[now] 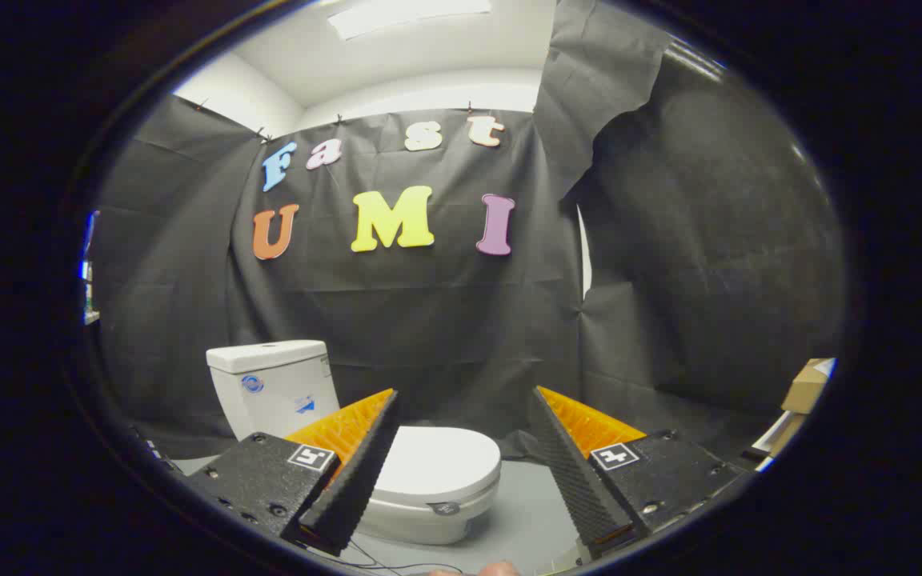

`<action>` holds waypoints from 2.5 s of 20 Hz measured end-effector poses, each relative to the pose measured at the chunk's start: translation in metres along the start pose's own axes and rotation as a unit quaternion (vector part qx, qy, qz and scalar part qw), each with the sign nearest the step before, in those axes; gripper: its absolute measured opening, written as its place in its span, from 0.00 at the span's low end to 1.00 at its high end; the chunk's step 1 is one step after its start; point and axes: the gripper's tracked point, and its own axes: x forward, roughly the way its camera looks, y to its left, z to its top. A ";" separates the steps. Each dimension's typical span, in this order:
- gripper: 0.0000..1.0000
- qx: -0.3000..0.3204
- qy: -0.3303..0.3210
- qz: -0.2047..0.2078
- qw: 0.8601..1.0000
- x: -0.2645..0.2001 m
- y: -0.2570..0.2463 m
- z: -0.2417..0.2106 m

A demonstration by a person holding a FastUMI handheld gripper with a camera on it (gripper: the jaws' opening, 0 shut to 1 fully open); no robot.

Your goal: Open the toilet lid.

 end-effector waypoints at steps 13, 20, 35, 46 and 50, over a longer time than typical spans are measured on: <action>1.00 -0.016 -0.007 -0.007 1.000 0.000 0.004 0.001; 1.00 -0.006 -0.014 -0.028 0.999 -0.001 -0.006 0.007; 1.00 -0.019 -0.004 -0.060 0.998 0.012 -0.002 0.001; 1.00 0.021 0.065 -0.058 0.996 0.055 0.007 -0.028; 1.00 0.053 0.095 -0.050 0.993 0.076 0.021 -0.056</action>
